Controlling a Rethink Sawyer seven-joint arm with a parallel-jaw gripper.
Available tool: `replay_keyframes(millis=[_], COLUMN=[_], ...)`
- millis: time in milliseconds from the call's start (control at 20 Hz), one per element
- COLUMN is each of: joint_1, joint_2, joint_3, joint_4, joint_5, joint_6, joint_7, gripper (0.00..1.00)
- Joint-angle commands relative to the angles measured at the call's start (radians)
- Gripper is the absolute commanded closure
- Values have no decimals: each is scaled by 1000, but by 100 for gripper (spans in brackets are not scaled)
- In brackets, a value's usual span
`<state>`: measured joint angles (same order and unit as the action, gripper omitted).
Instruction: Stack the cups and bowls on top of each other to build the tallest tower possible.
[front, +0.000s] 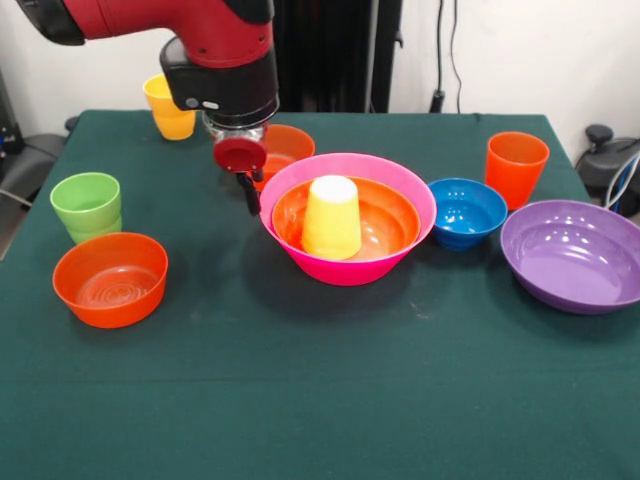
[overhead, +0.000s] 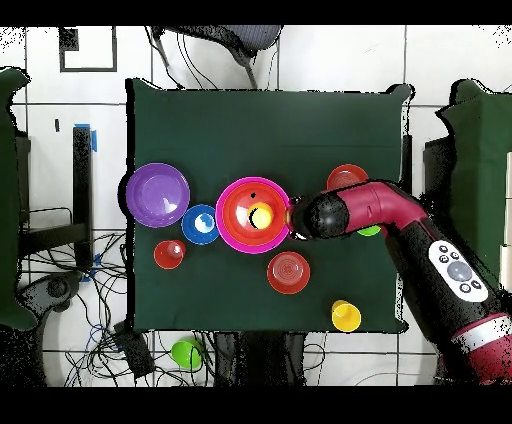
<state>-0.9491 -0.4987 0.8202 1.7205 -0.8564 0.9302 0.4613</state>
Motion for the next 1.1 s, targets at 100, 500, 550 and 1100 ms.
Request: replay_keyframes(millis=[100, 500, 550, 1100], joint_1=[23, 34, 33, -78], joint_2=[24, 24, 25, 43], joint_3=[-86, -99, -99, -95], joint_4=[-80, -86, -86, 15], joint_5=[-87, -100, -102, -111], joint_6=[91, 65, 60, -12], joint_7=[-190, -178, -178, -224], gripper=[0, 0, 0, 0])
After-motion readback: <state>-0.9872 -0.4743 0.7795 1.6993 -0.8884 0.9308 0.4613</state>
